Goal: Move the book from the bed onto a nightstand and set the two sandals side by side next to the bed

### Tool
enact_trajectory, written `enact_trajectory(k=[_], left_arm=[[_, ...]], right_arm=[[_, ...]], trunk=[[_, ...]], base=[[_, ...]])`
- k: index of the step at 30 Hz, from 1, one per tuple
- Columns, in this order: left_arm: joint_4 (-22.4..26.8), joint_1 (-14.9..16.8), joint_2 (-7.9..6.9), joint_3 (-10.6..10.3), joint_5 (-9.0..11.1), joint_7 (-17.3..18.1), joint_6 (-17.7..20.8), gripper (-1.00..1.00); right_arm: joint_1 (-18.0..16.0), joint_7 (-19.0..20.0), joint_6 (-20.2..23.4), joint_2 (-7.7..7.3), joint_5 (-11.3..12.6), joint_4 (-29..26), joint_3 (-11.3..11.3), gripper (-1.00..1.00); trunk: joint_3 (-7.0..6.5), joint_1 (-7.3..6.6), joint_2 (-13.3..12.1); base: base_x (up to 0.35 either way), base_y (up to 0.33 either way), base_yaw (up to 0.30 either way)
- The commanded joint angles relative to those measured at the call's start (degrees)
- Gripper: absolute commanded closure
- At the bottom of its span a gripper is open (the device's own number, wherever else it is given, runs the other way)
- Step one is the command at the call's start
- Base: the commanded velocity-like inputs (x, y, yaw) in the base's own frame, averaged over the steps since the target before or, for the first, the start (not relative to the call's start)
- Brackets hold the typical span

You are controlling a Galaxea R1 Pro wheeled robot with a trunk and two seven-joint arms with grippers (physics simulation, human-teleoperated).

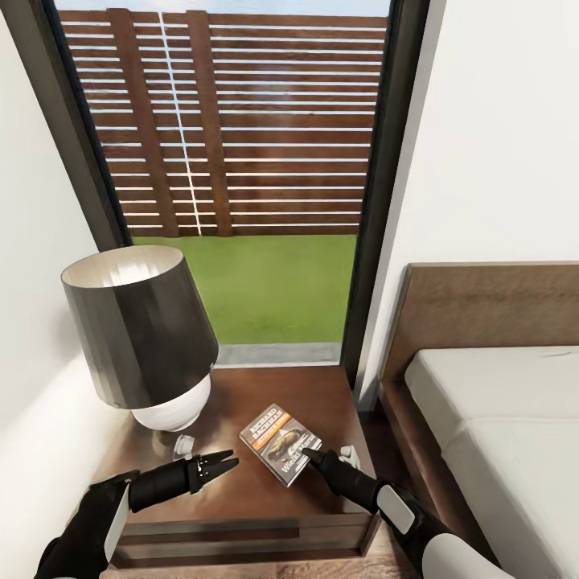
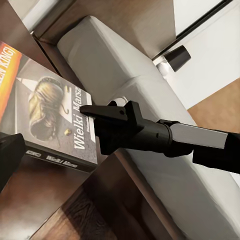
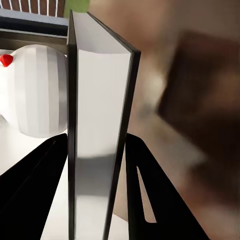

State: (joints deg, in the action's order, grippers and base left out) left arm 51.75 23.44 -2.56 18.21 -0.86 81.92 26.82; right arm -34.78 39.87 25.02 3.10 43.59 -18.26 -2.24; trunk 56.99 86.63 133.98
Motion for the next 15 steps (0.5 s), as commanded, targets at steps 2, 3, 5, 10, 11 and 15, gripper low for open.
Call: enact_trajectory(k=[2,3,5,10,11,15], left_arm=[[0.0,0.0,0.01,0.1,-0.1,0.3,0.6,-1.0],[0.0,0.0,0.01,0.1,-0.1,0.3,0.6,-1.0],[0.0,0.0,0.01,0.1,-0.1,0.3,0.6,-1.0],[0.0,0.0,0.03,0.1,-0.1,0.3,0.6,-1.0],[0.0,0.0,0.03,0.1,-0.1,0.3,0.6,-1.0],[0.0,0.0,0.01,0.1,-0.1,0.3,0.6,-1.0]], right_arm=[[0.0,-0.1,0.4,-0.03,0.6,0.0,-0.2,1.0],[0.0,-0.1,0.4,-0.03,0.6,0.0,-0.2,1.0],[0.0,-0.1,0.4,-0.03,0.6,0.0,-0.2,1.0],[0.0,-0.1,0.4,-0.03,0.6,0.0,-0.2,1.0],[0.0,-0.1,0.4,-0.03,0.6,0.0,-0.2,1.0],[0.0,-0.1,0.4,-0.03,0.6,0.0,-0.2,1.0]], trunk=[[0.05,-0.01,0.0],[0.05,-0.01,0.0],[0.05,-0.01,0.0],[0.05,-0.01,0.0],[0.05,-0.01,0.0],[0.05,-0.01,0.0]], base=[[0.0,0.0,0.0],[0.0,0.0,0.0],[0.0,0.0,0.0],[0.0,0.0,0.0],[0.0,0.0,0.0],[0.0,0.0,0.0]])
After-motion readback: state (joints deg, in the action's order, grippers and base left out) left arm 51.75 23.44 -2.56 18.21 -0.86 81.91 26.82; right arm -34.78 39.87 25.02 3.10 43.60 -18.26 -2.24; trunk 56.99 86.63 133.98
